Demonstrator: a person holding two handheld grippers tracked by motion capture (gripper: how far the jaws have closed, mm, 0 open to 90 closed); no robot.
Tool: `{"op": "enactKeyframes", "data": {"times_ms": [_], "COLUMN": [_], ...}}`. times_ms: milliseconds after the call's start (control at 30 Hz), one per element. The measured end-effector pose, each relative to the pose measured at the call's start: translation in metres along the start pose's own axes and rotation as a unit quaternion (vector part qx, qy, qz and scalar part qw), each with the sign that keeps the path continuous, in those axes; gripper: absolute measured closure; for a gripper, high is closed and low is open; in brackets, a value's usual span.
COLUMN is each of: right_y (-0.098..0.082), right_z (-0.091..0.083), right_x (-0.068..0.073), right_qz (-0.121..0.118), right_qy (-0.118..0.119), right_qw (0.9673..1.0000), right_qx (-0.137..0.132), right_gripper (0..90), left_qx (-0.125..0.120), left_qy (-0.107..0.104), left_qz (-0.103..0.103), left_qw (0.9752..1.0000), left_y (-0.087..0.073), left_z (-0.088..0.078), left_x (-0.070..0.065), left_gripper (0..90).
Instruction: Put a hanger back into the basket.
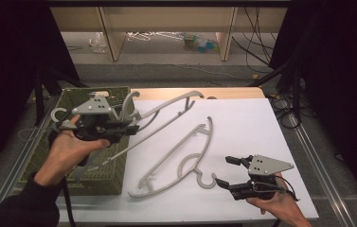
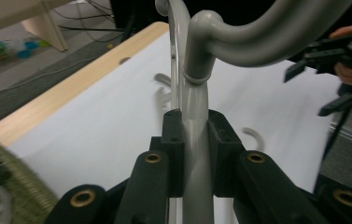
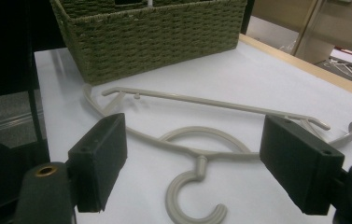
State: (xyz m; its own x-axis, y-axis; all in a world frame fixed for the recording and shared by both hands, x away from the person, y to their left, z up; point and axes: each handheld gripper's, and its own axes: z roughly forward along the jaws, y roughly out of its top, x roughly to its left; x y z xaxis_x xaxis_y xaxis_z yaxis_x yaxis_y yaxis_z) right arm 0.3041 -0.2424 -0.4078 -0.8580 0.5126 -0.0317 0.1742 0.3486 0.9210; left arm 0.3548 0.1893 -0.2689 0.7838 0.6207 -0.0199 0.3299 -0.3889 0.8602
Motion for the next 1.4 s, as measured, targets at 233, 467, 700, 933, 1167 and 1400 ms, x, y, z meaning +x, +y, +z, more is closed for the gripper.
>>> {"op": "enactKeyframes", "data": {"times_ms": [233, 467, 700, 933, 1167, 1400], "right_y": [-0.001, -0.002, -0.003, -0.004, -0.004, -0.005], "right_z": [0.001, 0.002, 0.003, 0.004, 0.004, 0.006], "right_x": [-0.001, -0.001, -0.001, -0.001, -0.001, -0.001], "right_qz": [0.001, 0.004, 0.002, 0.002, 0.003, 0.004], "right_qy": [0.004, 0.005, 0.009, 0.01, 0.01, 0.007], "right_qw": [1.0, 0.9999, 0.9998, 0.9998, 0.9998, 0.9999], "right_qx": [0.007, 0.009, 0.016, 0.016, 0.017, 0.01], "right_gripper": [24.1, 24.1, 24.2, 23.9, 23.3, 22.4], "left_qx": [-0.003, -0.018, -0.017, -0.011, -0.007, 0.005], "left_qy": [0.042, 0.062, 0.089, 0.111, 0.122, 0.134], "left_qz": [-0.018, -0.041, -0.028, -0.037, -0.052, -0.063], "left_qw": [0.9989, 0.9971, 0.9955, 0.9931, 0.9912, 0.9889], "left_y": [-0.012, -0.033, -0.051, -0.072, -0.086, -0.1], "left_z": [-0.022, -0.037, -0.045, -0.045, -0.047, -0.047], "left_x": [0.041, 0.072, 0.101, 0.125, 0.138, 0.146], "left_gripper": [78.8, 78.8, 78.8, 78.8, 78.8, 78.8]}}
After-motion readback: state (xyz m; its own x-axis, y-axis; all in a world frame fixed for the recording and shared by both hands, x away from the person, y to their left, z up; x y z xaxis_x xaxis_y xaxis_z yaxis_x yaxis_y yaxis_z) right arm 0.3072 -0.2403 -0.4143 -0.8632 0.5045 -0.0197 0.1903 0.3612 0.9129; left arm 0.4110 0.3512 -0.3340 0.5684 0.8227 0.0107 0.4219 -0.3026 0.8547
